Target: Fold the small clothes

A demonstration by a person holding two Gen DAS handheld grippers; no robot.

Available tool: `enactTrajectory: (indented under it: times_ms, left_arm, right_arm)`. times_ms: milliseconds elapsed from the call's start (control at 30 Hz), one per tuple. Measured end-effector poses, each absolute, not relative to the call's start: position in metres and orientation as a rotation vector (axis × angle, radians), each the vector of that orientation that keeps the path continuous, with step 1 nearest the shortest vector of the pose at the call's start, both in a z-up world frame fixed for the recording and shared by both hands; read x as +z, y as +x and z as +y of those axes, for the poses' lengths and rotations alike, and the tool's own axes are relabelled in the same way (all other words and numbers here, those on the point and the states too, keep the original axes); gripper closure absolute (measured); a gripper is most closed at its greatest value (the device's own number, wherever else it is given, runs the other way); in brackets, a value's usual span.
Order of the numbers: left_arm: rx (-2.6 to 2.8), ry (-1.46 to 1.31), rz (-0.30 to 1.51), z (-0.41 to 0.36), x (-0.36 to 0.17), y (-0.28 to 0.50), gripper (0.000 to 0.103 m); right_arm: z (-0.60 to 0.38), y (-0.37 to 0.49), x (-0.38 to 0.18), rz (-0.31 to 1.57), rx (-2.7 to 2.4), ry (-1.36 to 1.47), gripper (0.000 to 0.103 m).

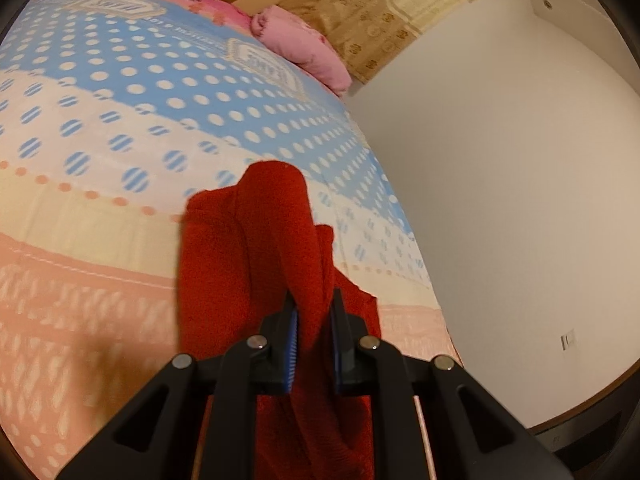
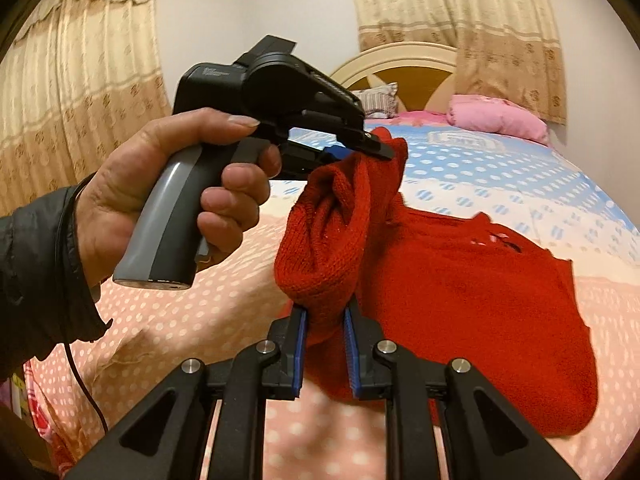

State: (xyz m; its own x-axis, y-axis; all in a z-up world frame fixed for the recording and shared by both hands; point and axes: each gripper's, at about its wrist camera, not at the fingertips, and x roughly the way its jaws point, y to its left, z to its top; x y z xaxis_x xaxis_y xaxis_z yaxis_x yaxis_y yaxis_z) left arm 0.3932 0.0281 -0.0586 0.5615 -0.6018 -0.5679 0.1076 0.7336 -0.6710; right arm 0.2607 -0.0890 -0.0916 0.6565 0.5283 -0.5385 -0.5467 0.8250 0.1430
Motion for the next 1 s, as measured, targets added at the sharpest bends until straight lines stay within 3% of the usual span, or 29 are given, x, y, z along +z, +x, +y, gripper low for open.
enactTrajectory:
  times_ms: [1000]
  left_arm:
    - [-0.635,-0.558,0.967,-0.103,-0.078,0.401,0.088]
  right_arm:
    - [-0.230,0.256,-0.117,0.656,0.466,0.293,0.086]
